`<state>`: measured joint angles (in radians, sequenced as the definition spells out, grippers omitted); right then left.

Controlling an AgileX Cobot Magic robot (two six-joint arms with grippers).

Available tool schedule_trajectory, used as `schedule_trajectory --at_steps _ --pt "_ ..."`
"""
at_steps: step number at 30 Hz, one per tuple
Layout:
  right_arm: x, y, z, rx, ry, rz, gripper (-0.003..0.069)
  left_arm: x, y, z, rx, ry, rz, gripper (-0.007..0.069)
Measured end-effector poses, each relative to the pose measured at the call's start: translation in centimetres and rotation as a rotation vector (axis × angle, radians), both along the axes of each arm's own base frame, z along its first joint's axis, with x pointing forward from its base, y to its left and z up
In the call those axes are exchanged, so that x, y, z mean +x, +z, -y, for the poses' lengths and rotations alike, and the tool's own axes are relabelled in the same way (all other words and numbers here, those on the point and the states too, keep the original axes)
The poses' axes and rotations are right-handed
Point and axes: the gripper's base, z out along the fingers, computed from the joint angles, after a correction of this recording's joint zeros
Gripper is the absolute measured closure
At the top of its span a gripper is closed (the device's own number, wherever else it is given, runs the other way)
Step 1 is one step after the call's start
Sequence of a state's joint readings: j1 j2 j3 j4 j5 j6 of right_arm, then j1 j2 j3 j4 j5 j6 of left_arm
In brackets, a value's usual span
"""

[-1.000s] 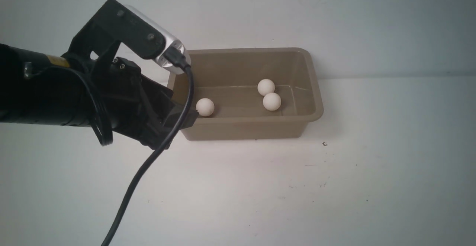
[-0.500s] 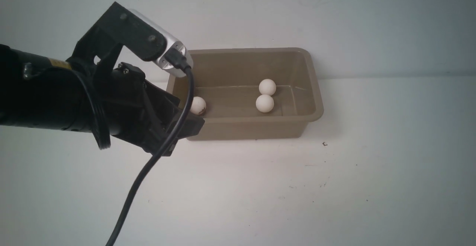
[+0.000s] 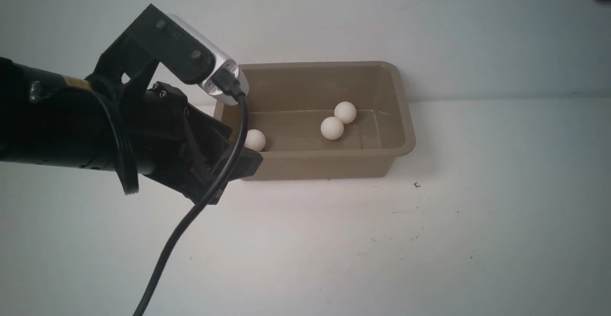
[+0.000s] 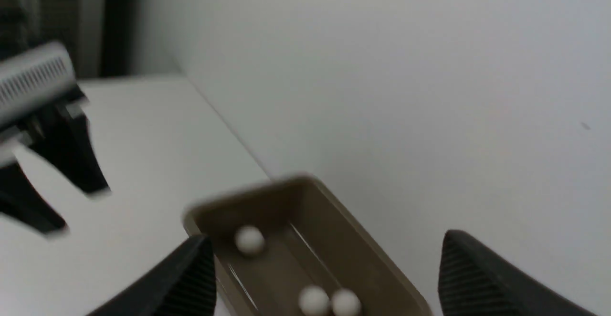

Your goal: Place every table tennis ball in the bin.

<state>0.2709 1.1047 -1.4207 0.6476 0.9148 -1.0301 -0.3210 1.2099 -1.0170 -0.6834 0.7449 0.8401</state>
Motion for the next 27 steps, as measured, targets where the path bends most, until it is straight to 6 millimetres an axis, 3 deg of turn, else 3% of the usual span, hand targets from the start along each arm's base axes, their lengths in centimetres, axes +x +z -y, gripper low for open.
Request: schedule_trajectory --at_steps 3,8,13,17,22,27 --pt "0.7 -1.0 1.5 -0.104 -0.175 -0.071 0.0090 0.0 0.1 0.1 -0.025 0.003 -0.008 0.0230" --pt "1.5 -1.6 4.6 -0.064 -0.583 -0.186 0.0090 0.0 0.1 0.2 -0.034 0.003 -0.011 0.0230" --pt "1.2 -2.4 6.3 -0.043 -0.815 -0.287 0.0090 0.0 0.1 0.2 -0.033 0.002 -0.010 0.0230" --pt "1.4 -3.9 6.2 -0.040 -0.830 -0.359 0.0090 0.1 0.3 0.1 -0.039 0.016 0.007 0.0230" --pt "2.0 -8.5 4.8 -0.058 -0.736 -0.498 0.0090 0.3 0.4 0.1 -0.042 0.029 0.025 0.0230" --pt "2.1 -11.8 4.2 -0.052 -0.703 -0.579 0.0090 0.3 0.4 0.1 -0.042 0.028 0.025 0.0230"
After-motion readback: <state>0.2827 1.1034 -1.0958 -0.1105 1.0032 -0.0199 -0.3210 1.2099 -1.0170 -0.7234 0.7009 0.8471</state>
